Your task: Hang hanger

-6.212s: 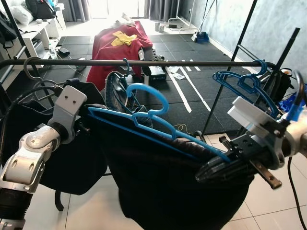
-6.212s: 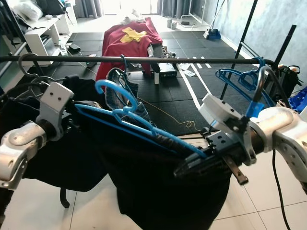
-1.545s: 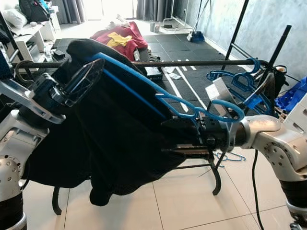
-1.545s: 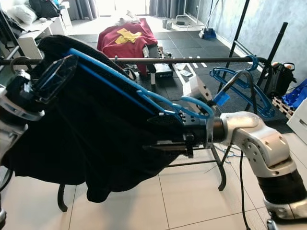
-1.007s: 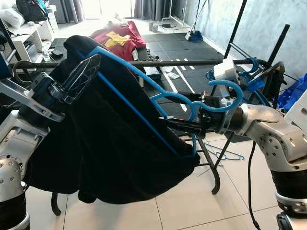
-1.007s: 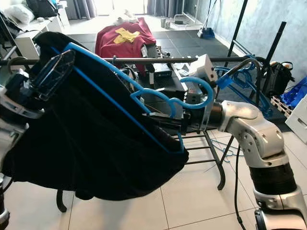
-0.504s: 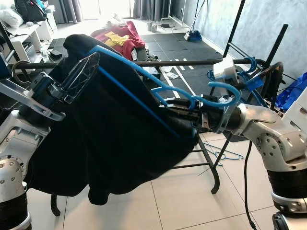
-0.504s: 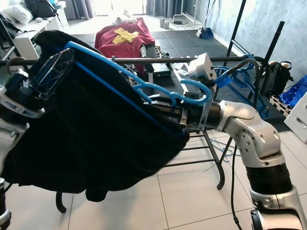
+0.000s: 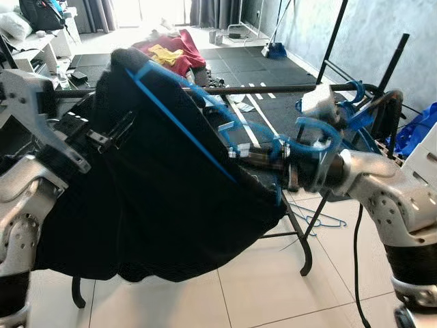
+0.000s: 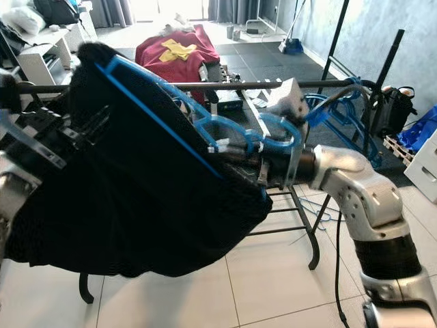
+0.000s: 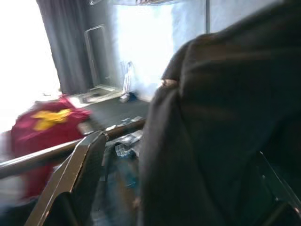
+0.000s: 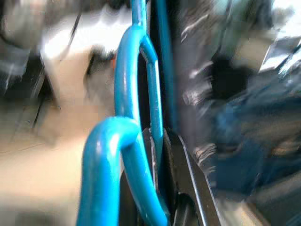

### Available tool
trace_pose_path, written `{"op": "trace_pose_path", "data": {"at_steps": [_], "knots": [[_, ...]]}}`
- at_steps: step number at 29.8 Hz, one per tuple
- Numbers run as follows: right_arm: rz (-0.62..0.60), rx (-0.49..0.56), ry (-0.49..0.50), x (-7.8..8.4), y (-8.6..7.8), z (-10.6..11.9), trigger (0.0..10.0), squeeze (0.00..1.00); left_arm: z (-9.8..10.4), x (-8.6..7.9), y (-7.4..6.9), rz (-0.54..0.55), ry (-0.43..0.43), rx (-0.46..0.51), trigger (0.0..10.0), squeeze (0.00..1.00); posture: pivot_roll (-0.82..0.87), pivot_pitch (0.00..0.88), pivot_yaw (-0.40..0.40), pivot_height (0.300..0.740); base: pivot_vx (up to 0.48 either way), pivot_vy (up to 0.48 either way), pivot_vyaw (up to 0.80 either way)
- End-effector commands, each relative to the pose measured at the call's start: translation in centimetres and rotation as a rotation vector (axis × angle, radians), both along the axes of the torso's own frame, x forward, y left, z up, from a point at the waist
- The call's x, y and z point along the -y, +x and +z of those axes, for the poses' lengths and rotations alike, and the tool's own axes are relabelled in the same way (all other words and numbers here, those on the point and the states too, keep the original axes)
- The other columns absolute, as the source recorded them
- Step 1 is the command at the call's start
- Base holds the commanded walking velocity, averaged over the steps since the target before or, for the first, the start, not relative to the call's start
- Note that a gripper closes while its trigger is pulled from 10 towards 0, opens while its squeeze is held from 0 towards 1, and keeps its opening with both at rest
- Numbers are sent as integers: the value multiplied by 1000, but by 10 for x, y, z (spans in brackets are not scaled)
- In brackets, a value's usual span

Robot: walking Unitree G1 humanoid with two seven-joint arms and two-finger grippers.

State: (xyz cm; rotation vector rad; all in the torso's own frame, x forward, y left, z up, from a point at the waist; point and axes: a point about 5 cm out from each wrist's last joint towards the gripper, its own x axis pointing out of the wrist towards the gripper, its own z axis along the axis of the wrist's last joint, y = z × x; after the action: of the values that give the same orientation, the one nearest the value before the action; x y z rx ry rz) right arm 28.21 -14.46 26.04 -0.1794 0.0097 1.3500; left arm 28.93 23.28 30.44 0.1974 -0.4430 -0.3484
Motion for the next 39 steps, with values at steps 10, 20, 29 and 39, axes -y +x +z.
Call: {"op": "trace_pose_path", "data": {"at_steps": [10,20,29,39], "knots": [[24,-88,-150,1,-10,-30,0,0,45,-18,-10,189,101,183,10000,0,-95,53,-10,736,0,0,0],[9,-140,-278,8,-13,-48,0,0,51,-18,-10,211,89,231,9843,0,-98,54,-15,736,0,0,0],[31,-209,-392,1,-23,-74,0,0,46,26,-10,-20,72,219,10000,0,-93,54,-16,736,0,0,0],[2,-181,-208,-7,-12,-51,0,0,-3,98,-27,-459,150,42,10000,0,-90,51,-15,736,0,0,0]]}}
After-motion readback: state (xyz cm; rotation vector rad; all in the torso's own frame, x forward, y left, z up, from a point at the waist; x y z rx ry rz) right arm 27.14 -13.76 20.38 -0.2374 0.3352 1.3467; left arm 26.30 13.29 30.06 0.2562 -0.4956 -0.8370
